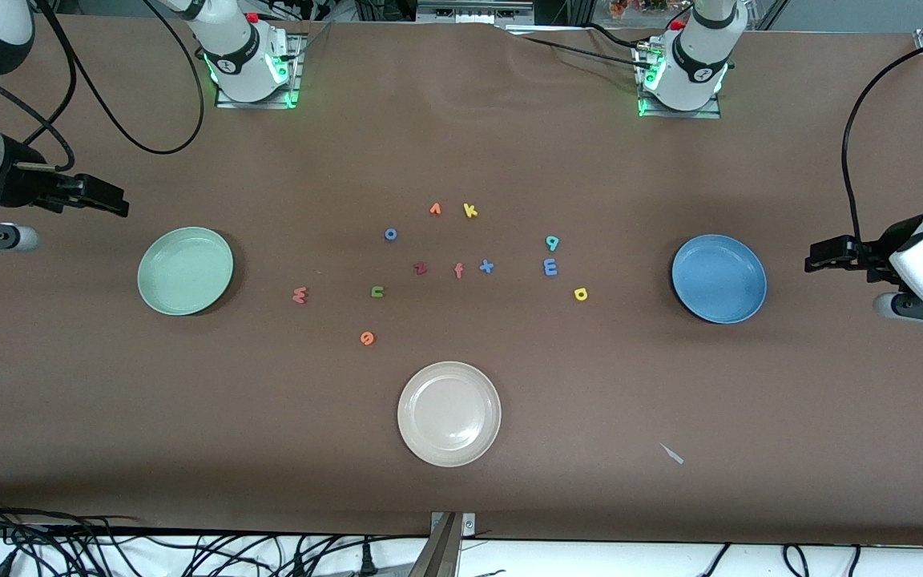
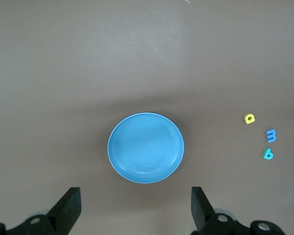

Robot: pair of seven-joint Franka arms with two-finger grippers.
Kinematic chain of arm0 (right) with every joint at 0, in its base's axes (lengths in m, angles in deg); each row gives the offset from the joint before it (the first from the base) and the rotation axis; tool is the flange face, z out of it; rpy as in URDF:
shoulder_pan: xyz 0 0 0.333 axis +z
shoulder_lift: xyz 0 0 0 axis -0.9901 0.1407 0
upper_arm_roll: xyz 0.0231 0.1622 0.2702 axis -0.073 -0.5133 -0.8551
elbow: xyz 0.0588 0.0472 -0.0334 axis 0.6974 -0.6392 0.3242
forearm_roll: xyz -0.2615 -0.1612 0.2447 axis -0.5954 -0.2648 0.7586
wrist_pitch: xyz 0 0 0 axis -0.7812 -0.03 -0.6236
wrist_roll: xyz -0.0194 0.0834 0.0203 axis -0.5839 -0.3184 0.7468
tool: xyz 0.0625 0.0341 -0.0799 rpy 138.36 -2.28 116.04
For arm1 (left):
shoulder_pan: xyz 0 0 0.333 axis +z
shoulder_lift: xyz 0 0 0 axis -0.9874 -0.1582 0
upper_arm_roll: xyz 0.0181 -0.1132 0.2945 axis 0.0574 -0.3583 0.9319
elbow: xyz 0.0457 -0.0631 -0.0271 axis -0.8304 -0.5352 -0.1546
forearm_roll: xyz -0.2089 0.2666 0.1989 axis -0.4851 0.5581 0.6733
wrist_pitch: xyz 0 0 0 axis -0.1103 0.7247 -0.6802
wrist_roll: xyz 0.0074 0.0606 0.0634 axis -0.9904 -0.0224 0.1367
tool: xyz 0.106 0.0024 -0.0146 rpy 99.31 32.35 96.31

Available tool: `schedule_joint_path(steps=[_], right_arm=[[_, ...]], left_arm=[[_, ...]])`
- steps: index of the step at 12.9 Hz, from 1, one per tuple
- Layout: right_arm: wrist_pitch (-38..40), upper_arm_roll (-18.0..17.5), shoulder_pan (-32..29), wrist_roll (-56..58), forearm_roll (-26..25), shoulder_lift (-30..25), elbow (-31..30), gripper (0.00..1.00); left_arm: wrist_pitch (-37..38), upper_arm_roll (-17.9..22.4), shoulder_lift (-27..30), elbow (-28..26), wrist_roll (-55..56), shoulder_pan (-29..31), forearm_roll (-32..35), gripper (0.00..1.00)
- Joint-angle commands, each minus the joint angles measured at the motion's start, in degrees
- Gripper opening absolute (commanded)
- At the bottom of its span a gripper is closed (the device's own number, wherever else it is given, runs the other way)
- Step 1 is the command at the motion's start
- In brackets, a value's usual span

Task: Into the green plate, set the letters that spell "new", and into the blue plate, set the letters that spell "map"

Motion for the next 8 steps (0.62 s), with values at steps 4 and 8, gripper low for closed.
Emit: schedule_joint_path(steps=[4, 8], right_arm=[[0.7, 0.3, 1.3, -2.0, -0.2, -0.6, 0.1, 1.0], [0.9, 0.3, 1.3, -2.1, -0.1, -0.7, 0.1, 1.0]], left_arm=[[-0.6, 0.1, 1.2, -1.1, -0.7, 0.6, 0.5, 0.99], [-0.6, 0.0, 1.0, -1.1, -0.3, 0.6, 0.4, 0.99]])
